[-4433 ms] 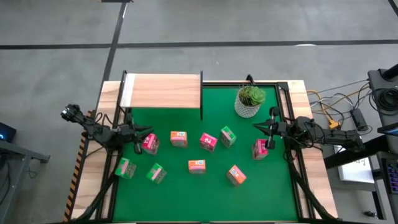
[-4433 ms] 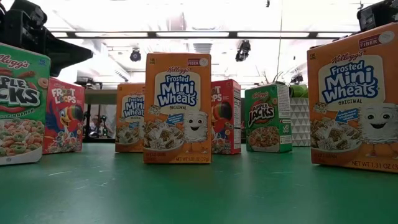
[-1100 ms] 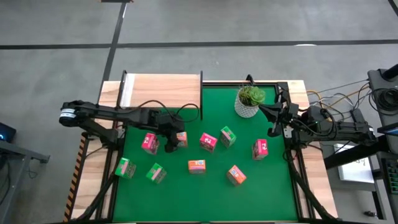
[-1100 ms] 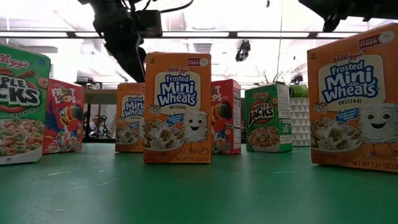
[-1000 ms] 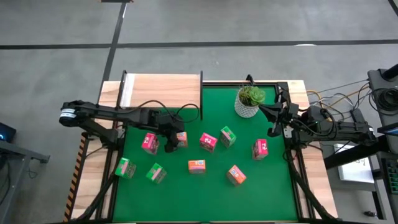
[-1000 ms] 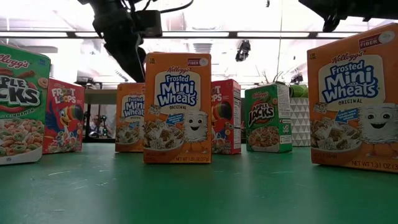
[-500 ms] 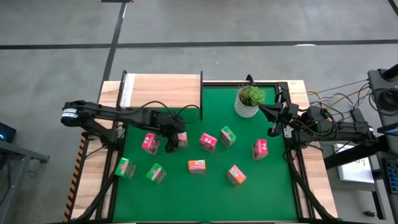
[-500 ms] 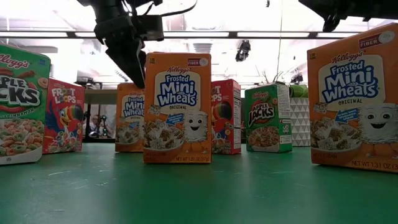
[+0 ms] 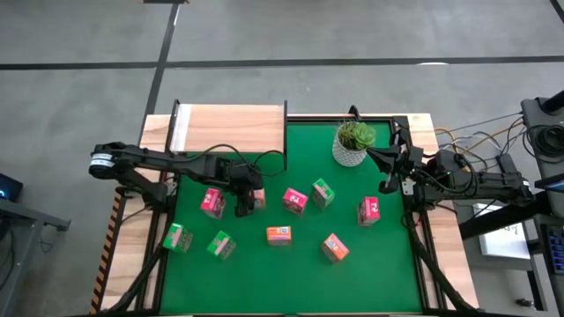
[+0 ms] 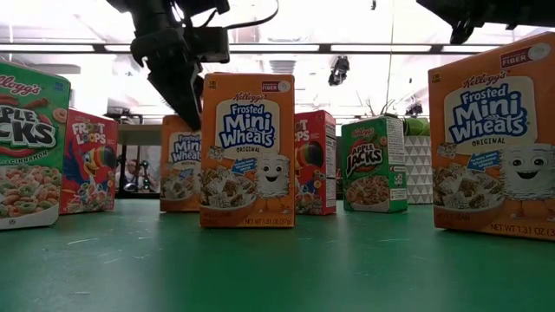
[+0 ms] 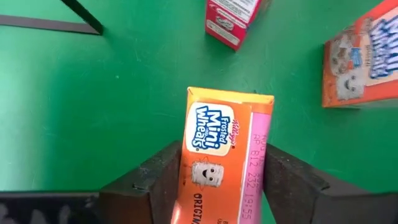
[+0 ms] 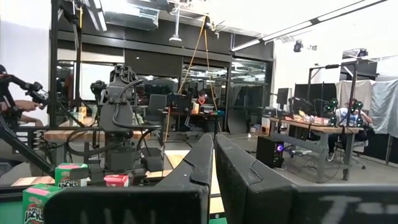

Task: Stack cereal on shelf
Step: Put the top left orange cereal box on the shelf

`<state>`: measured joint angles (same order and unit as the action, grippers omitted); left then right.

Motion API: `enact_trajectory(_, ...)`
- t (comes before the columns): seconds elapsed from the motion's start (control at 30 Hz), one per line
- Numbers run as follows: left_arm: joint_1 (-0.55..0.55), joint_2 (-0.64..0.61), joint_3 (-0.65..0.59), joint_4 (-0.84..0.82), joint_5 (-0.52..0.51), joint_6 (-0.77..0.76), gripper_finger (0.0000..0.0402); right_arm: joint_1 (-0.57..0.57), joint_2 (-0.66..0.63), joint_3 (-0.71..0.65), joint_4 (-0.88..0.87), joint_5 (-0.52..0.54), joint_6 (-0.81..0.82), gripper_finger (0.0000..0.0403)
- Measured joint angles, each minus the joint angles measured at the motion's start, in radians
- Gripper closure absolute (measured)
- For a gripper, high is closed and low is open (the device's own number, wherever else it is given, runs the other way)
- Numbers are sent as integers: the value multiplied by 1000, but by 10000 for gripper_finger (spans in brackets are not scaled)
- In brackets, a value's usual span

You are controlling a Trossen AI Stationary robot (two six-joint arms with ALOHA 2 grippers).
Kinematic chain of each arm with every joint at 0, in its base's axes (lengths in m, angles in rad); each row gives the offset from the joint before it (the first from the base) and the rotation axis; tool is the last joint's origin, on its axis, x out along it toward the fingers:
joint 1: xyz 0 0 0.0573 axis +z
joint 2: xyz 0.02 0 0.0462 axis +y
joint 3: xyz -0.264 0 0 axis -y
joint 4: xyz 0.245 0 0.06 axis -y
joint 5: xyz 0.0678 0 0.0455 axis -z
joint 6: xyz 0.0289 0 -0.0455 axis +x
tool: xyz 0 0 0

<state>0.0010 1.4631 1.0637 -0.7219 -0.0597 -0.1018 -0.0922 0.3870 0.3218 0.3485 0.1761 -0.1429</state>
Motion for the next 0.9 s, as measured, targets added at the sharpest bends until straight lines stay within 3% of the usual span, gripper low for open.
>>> enact_trajectory(0.33,0,-9,32,-37,1,40,245,0,0,0,0,0,0,394)
enact_trajectory(0.5,3,-14,217,-278,-15,169,245,0,0,0,0,0,0,394)
enact_trajectory(0.67,31,-14,428,-545,-172,361,245,0,0,0,5,0,0,394)
enact_trajectory(0.9,164,-15,653,-707,-219,536,245,0,0,0,9,6,0,394)
